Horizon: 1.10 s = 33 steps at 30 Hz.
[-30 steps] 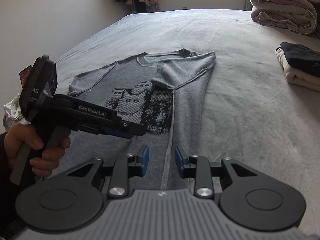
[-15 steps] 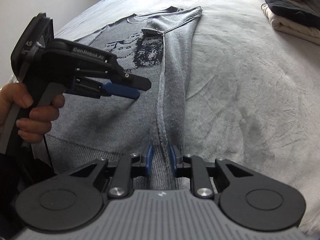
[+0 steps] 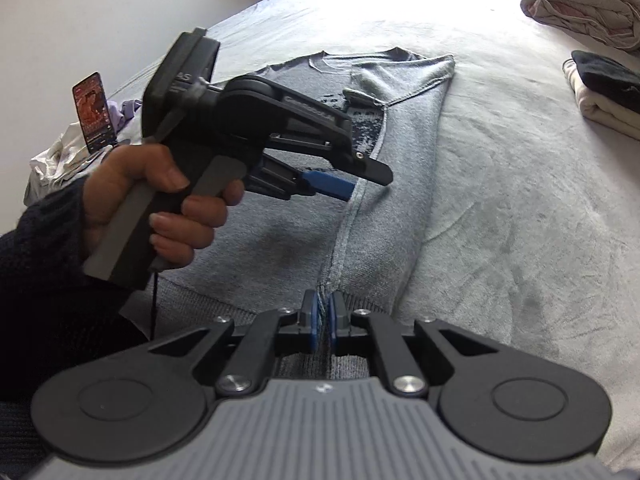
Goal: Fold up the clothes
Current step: 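Open the right gripper and release the hem, then grasp the hem with the left gripper while the right gripper pinches the fold, then open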
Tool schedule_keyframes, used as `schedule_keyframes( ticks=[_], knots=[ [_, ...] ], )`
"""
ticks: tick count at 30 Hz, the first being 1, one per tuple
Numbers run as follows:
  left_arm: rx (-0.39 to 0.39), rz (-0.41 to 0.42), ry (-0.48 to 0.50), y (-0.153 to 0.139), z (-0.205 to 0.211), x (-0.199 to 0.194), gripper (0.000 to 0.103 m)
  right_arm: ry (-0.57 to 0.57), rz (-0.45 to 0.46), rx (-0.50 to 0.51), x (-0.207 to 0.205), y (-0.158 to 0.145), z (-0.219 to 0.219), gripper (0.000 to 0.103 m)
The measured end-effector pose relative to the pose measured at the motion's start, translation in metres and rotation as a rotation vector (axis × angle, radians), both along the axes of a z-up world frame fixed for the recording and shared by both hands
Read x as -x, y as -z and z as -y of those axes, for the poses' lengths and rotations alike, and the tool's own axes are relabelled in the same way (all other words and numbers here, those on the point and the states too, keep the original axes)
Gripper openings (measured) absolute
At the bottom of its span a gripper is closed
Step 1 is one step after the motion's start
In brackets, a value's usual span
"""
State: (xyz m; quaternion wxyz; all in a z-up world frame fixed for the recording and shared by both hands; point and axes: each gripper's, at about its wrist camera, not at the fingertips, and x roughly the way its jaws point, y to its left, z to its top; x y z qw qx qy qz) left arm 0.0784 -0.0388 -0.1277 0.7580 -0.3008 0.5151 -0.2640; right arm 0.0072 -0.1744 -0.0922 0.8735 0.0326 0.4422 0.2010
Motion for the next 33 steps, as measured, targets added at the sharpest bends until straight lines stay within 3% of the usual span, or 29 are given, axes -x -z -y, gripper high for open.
schedule_keyframes(
  ticks=[2,3,5,13,17,20,27,33],
  knots=[
    [0.006,0.019,-0.032,-0.002,-0.004,-0.001,0.031,-0.013,0.001,-0.009,-0.002,-0.003,-0.003,0.008],
    [0.009,0.033,-0.046,-0.003,-0.007,-0.001,0.016,-0.02,-0.001,-0.013,-0.003,-0.003,-0.005,0.008],
    [0.004,0.05,-0.057,-0.005,-0.01,-0.001,0.004,-0.032,-0.007,-0.018,-0.006,-0.002,-0.009,0.008],
    [-0.19,0.132,-0.038,-0.006,-0.01,0.001,0.006,-0.12,-0.1,-0.058,-0.016,0.013,-0.029,0.012],
    [-0.175,0.128,-0.023,-0.006,-0.021,0.005,0.015,-0.132,-0.114,-0.082,-0.012,0.012,-0.026,0.016],
    [-0.18,0.127,0.004,-0.008,-0.027,0.014,0.024,-0.106,-0.098,-0.088,-0.006,0.007,-0.016,0.034],
    [-0.194,0.123,0.108,-0.017,-0.029,0.046,0.031,0.12,-0.149,-0.097,-0.008,0.021,0.031,0.035],
    [-0.176,0.053,0.21,-0.012,-0.027,0.076,0.031,0.191,-0.25,-0.209,-0.011,0.044,0.04,0.035]
  ],
)
